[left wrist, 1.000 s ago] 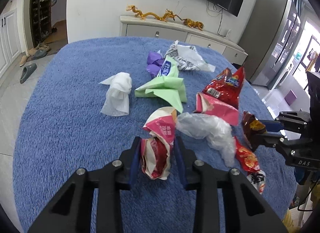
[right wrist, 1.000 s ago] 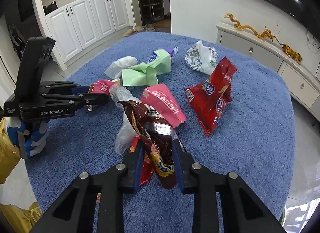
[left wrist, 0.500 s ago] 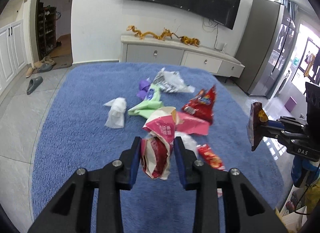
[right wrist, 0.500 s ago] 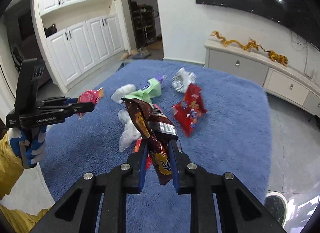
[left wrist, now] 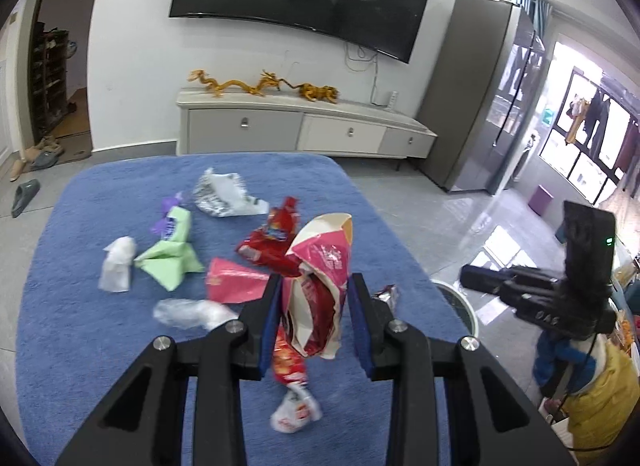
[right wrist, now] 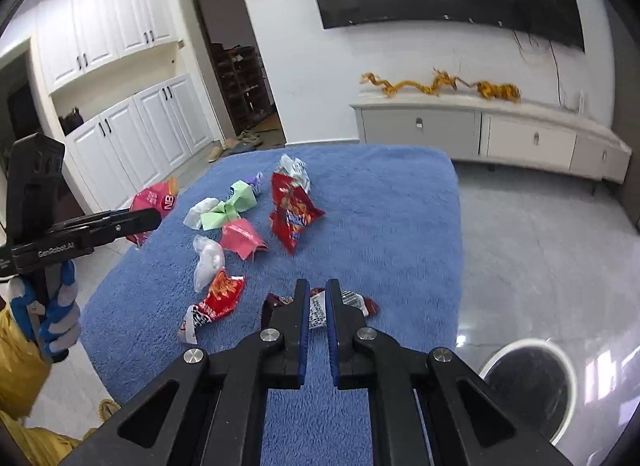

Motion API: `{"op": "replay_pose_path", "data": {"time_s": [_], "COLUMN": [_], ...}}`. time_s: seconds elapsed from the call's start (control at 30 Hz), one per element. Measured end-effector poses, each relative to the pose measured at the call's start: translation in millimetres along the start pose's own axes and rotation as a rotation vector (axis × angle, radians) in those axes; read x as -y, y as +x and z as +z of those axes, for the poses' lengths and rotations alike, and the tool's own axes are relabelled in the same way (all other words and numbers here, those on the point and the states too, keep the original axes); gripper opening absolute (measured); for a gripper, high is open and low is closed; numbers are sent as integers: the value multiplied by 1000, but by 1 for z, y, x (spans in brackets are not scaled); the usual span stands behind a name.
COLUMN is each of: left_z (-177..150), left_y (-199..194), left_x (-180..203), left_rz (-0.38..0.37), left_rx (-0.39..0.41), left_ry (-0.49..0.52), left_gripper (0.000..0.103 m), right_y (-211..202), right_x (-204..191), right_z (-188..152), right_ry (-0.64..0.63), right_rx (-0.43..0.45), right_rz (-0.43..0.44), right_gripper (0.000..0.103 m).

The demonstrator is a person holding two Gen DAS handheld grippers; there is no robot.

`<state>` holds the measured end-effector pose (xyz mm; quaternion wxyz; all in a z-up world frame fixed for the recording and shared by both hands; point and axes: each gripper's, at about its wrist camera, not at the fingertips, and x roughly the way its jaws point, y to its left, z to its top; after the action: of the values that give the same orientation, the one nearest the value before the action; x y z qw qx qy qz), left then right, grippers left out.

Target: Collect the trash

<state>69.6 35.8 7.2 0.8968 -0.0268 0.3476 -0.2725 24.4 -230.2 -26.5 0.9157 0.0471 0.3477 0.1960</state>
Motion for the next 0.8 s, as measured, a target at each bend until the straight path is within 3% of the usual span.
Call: {"op": "replay_pose_path", "data": {"time_s": [0.13,0.17,0.23,0.27,0.3,0.53,0.67,0.8], "left_z": [0,0,0,0,0,-4,-8,-10], "left_y": [7,8,11,12,13,17,15,13], "left_x": [6,4,-1,-4,-7,-34,-51,-65], "left_rz": [1,4,10,11,11,5,4,2], "left_rx": [-10,-11,-12,-12,-13,-9,-3,10], "left_ry": [5,3,-6,-12,-17,-60,-85,-114], "left_gripper": [31,31,31,31,31,31,31,31], "right_y": [12,16,27,31,35,75,84,94], "right_x": [11,12,13,14,14,23,32,36], "right_z": [-7,-10,-12,-13,-14,-19,-20,-16], "right_ry": [54,69,99,111,123,282,368,391], "right_rx": [-25,-31,-54,-59,-62,-157,-181,-206], "right_rz": [30,42,56,59,63,133,118,81], "right_gripper": [8,13,40,59,62,65,74,74]}}
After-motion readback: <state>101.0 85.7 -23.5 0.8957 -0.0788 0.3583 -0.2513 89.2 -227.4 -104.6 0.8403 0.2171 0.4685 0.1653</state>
